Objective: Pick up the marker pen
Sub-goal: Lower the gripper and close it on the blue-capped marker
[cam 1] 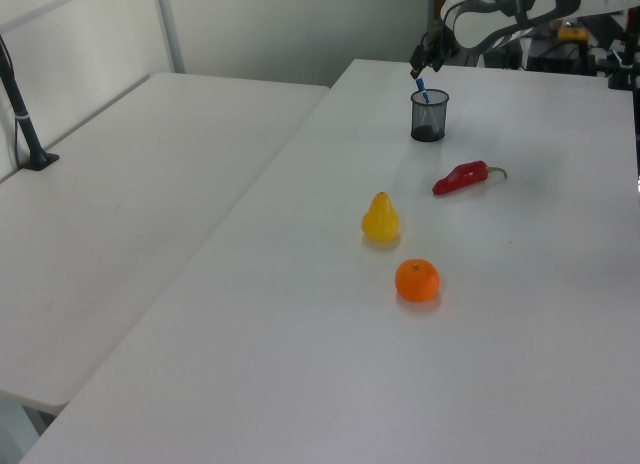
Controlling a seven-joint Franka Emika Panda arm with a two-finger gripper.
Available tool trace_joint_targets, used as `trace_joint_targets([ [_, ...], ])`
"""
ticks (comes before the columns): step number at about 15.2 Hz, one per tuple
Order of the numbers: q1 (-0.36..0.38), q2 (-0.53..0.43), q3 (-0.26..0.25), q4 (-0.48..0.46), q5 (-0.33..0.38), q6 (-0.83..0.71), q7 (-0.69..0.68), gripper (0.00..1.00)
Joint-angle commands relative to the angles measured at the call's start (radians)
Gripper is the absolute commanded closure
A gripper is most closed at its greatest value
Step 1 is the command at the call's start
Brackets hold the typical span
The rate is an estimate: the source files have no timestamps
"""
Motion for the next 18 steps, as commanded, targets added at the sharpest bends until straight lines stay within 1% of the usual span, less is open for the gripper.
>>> trace_joint_targets([
  [1,-0.002,0.010,0.018,0.009,0.010,0.017,0.004,0.32],
  [3,-0.002,0.015,0.018,0.007,0.009,0.017,0.002,0.43],
  [4,-0.002,0.013,0.018,0.007,0.009,0.015,0.002,0.51],
  [6,-0.002,0.013,0.018,0.006,0.010,0.015,0.002,0.75],
  [8,-0.002,0.013,0.023,0.004,0.010,0.014,0.004,0.93],
  [9,0.003,0.013,0.023,0.004,0.012,0.012,0.005,1.00],
  [14,0.010,-0.002,0.023,0.003,0.014,0.009,0.005,1.00],
  [16,0.015,-0.040,0.024,0.004,0.014,0.009,0.005,1.00],
  [18,0.035,-0.092,0.021,0.004,0.014,0.009,0.005,1.00],
])
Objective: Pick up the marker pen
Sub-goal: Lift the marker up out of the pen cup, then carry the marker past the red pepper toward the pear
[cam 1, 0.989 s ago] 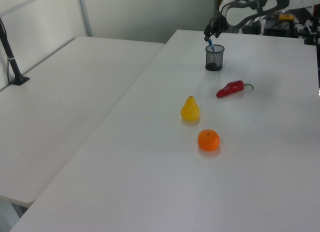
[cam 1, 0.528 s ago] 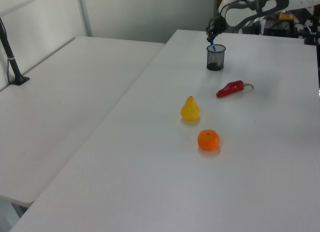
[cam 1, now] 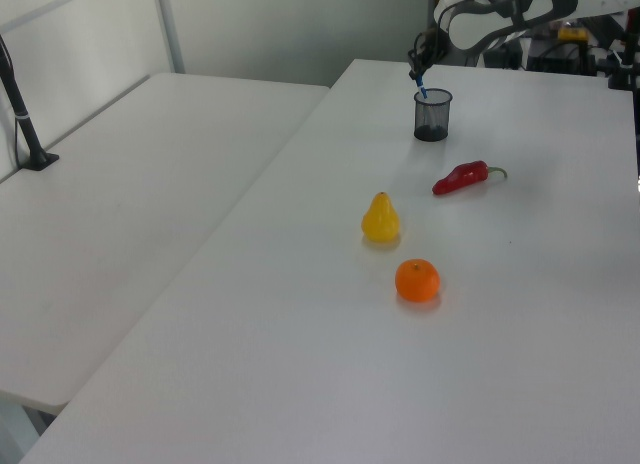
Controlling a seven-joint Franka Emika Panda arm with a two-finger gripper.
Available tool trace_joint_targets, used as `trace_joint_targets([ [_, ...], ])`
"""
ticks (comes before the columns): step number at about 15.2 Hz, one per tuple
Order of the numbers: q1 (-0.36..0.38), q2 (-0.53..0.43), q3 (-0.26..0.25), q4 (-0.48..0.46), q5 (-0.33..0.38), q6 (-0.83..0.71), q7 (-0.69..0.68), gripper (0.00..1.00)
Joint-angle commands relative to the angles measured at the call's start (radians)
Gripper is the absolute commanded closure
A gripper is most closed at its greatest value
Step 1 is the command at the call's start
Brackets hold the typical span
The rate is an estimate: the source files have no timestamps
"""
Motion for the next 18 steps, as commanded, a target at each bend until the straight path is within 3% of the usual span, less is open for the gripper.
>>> trace_joint_targets([
  [1,0.037,-0.117,-0.003,-0.023,0.013,0.008,0.004,1.00],
  [6,0.147,-0.261,-0.057,-0.095,0.015,-0.030,0.005,1.00],
  [11,0.232,-0.378,-0.057,-0.155,0.013,-0.289,-0.004,1.00],
  [14,0.302,-0.440,-0.052,-0.268,0.017,-0.446,-0.086,1.00],
  [18,0.353,-0.435,-0.008,-0.347,0.030,-0.635,-0.168,1.00],
])
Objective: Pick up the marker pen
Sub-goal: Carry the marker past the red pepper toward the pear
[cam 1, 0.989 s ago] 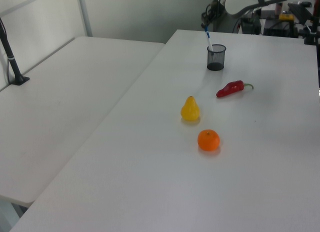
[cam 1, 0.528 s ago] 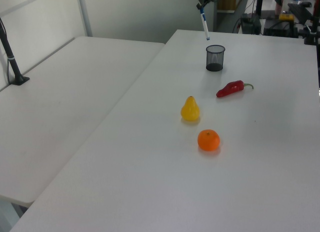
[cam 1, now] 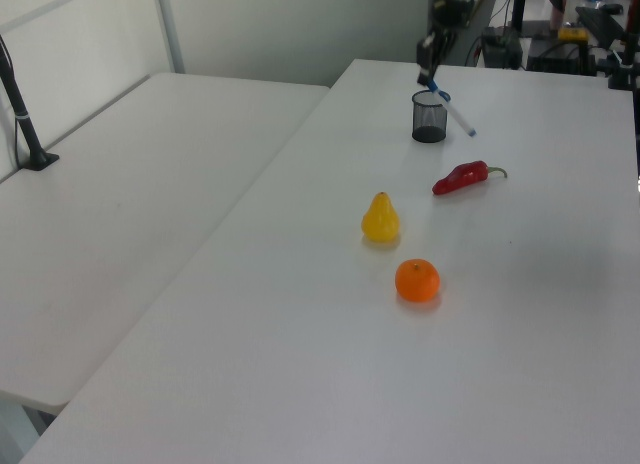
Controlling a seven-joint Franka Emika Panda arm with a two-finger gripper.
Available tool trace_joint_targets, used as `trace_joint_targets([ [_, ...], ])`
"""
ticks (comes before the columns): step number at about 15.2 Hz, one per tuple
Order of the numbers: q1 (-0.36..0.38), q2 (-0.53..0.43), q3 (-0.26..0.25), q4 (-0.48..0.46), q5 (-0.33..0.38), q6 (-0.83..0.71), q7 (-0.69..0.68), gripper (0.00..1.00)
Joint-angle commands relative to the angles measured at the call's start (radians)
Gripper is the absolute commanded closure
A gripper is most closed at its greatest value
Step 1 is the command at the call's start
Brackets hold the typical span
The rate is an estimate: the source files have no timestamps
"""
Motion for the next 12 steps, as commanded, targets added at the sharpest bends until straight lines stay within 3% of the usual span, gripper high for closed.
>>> trace_joint_targets([
  [1,0.040,-0.032,0.034,-0.135,0.024,-0.095,-0.095,1.00],
  [6,0.081,0.083,0.063,-0.169,0.019,-0.102,-0.126,1.00],
  [12,0.103,0.148,0.074,-0.166,-0.005,-0.102,-0.173,1.00],
])
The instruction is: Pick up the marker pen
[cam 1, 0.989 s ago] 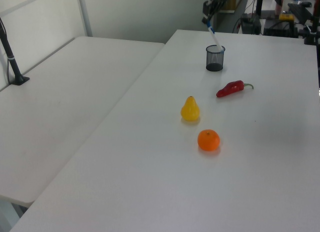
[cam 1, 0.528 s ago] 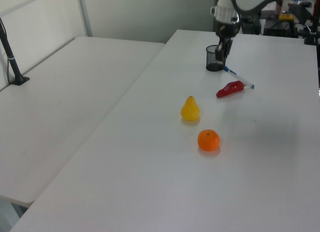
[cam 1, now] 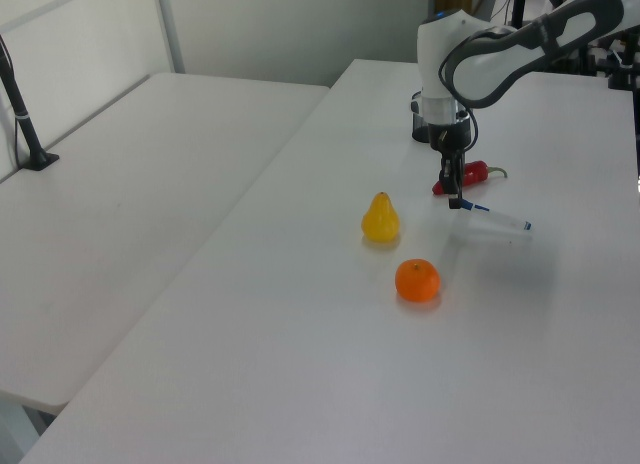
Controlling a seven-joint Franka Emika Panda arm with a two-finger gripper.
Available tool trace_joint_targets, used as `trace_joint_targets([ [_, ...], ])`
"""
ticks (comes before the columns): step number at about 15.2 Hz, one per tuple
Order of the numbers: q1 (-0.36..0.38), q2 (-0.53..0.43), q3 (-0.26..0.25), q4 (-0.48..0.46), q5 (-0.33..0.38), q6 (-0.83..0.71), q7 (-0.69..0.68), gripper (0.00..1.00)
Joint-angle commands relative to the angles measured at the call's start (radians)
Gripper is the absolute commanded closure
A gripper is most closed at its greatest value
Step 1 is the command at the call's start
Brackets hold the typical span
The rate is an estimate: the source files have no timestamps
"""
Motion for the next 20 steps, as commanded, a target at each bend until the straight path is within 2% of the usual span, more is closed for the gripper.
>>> trace_joint_targets([
  [1,0.022,0.017,-0.006,0.002,-0.011,-0.011,-0.036,0.98],
  [2,0.022,0.020,-0.006,0.002,-0.011,-0.011,-0.035,0.94],
  [3,0.021,0.023,-0.006,0.002,-0.011,-0.011,-0.032,0.77],
  [4,0.021,0.025,-0.006,0.002,-0.011,-0.011,-0.032,0.55],
  [5,0.021,0.025,-0.006,0.002,-0.011,-0.012,-0.032,0.45],
  [6,0.021,0.023,-0.006,0.002,-0.011,-0.012,-0.032,0.31],
  [7,0.021,0.022,-0.006,0.003,-0.011,-0.012,-0.029,0.04],
  [8,0.021,0.019,-0.006,0.003,-0.011,-0.014,-0.027,0.00],
  [11,0.016,-0.033,-0.006,0.005,-0.011,-0.015,-0.020,0.00],
  [15,-0.005,-0.203,-0.006,0.011,-0.013,-0.100,0.103,0.00],
  [18,-0.051,-0.343,0.009,0.013,-0.023,-0.207,0.117,0.00],
  [20,-0.071,-0.397,0.010,0.013,-0.023,-0.253,0.120,0.00],
])
